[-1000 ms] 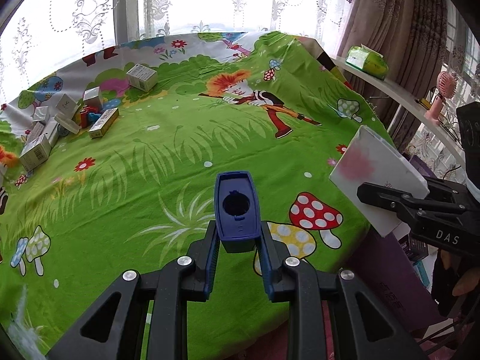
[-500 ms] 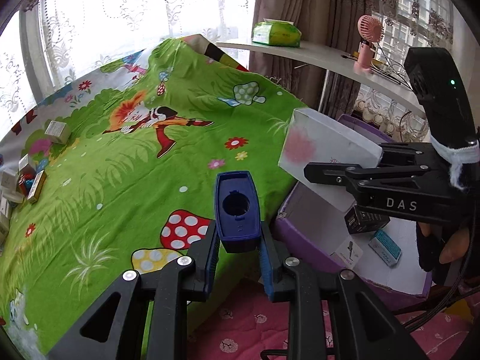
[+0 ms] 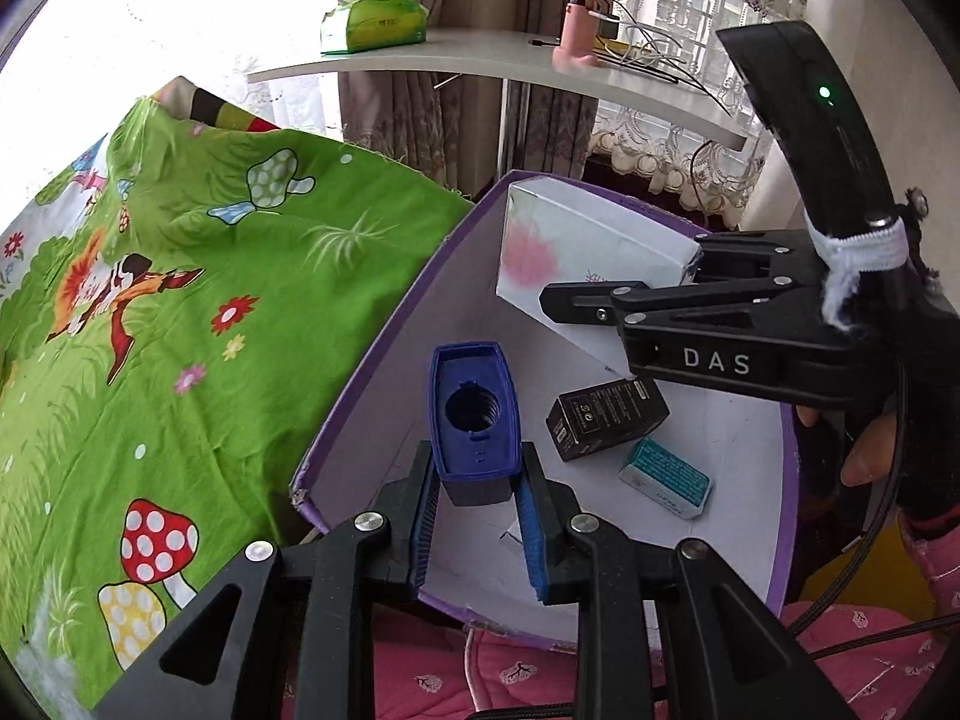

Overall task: Organize rigid objects
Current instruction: 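Open both grippers to drop the items into the cardboard box, then move both open grippers back over the table toward the remaining boxes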

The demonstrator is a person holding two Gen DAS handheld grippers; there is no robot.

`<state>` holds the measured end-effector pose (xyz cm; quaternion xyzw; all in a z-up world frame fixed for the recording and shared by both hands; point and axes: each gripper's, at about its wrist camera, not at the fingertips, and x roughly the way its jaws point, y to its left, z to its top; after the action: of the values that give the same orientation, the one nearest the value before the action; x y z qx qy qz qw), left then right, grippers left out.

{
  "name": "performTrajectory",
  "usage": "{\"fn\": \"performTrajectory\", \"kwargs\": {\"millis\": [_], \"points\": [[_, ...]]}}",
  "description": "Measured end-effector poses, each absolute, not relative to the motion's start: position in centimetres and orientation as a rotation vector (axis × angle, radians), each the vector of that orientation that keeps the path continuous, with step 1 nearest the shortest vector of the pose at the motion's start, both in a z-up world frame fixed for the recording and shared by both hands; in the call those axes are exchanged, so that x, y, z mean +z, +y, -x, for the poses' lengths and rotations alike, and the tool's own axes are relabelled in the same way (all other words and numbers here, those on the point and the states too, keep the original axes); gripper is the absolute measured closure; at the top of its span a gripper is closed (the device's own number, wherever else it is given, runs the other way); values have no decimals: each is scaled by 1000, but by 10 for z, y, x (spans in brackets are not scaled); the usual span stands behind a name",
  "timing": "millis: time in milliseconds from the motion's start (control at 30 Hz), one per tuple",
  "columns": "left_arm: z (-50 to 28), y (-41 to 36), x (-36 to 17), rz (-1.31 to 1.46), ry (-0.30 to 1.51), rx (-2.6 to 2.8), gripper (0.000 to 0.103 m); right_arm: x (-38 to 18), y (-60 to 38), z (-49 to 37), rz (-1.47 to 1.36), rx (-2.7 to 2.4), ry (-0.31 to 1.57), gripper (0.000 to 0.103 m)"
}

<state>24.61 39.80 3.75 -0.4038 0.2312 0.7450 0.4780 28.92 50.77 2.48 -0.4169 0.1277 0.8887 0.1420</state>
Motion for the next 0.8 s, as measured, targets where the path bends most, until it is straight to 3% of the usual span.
{"fn": "performTrajectory", "kwargs": {"millis": [267,367,467,533,800], "points": [[-257,421,32,985,601,1767,77,25,532,-302,1193,2479,332,65],[-253,424,34,1000,501,1741,75,28,541,-304,1182,2436,308,65],[-247,420,35,1049,415,1717,50,31,549,-303,1196,2366,264,56],[-239,410,40,1040,365,1749,41,35,550,-304,1180,2347,241,35],[-178,326,61,1020,213,2066,28,46,515,-280,1187,2465,202,33]]}}
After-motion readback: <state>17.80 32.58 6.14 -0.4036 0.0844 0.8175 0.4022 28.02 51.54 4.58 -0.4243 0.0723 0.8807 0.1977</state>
